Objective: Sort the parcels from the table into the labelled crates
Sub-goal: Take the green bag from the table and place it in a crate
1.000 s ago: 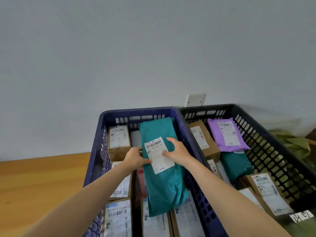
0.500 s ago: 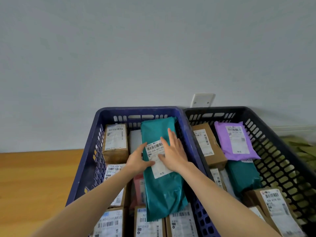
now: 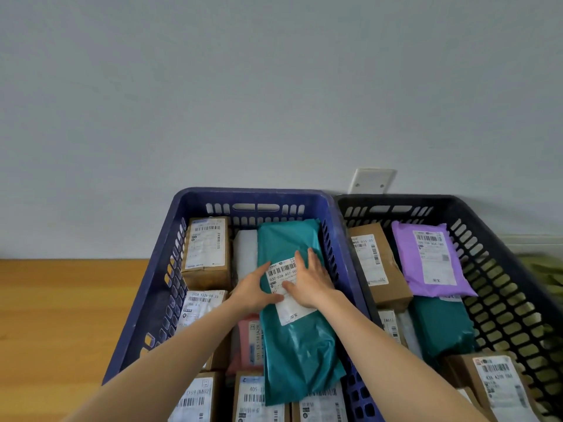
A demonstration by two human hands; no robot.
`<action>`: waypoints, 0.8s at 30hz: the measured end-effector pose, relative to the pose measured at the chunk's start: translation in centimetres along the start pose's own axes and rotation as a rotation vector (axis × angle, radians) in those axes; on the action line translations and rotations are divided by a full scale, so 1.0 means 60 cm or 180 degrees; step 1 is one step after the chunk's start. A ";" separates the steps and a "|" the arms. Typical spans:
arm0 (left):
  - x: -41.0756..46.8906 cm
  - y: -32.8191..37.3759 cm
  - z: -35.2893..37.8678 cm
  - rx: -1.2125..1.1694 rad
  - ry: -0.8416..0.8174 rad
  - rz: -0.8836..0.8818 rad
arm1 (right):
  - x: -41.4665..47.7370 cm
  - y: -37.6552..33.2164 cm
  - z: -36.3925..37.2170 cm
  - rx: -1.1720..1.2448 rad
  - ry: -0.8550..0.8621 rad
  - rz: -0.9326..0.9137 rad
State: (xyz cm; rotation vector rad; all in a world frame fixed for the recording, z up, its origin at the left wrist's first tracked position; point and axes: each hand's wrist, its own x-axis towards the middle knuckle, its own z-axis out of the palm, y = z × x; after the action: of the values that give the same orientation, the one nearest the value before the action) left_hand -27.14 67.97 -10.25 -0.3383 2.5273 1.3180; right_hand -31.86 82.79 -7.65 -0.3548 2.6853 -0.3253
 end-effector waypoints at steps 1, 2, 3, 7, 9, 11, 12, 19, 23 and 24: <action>-0.002 0.001 0.000 -0.0010 -0.0026 -0.0015 | 0.001 -0.001 0.000 0.0018 -0.0015 0.0017; -0.003 0.002 0.000 -0.0026 -0.0045 -0.0029 | 0.002 -0.002 0.000 0.0039 -0.0011 0.0031; -0.005 0.004 -0.001 -0.0035 -0.0051 -0.0043 | 0.002 -0.003 -0.001 0.0059 0.0003 0.0042; -0.014 0.015 -0.017 0.0062 0.0045 -0.0004 | -0.001 -0.005 -0.013 0.0125 0.0153 0.0056; -0.023 0.019 -0.031 0.0049 0.0055 0.0020 | -0.006 -0.010 -0.019 0.0153 0.0269 0.0027; -0.037 0.025 -0.050 -0.0011 0.0084 0.0021 | -0.014 -0.021 -0.022 0.0225 0.0393 -0.0029; -0.044 0.027 -0.064 -0.0011 0.0137 0.0063 | -0.018 -0.031 -0.024 0.0278 0.0462 -0.0076; -0.115 0.023 -0.183 -0.0176 0.0642 0.0434 | -0.046 -0.142 -0.027 0.0748 0.0907 -0.0553; -0.172 0.007 -0.263 -0.0486 0.0876 0.0548 | -0.055 -0.240 -0.023 0.0915 0.1171 -0.0852; -0.189 -0.005 -0.288 -0.0519 0.0945 0.0559 | -0.058 -0.272 -0.019 0.0982 0.1192 -0.0929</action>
State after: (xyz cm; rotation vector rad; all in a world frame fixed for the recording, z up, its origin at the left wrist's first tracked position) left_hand -18.65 54.45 2.91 -0.3771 2.7495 1.6563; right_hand -26.04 68.66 -0.87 -0.6452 2.8720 -0.9662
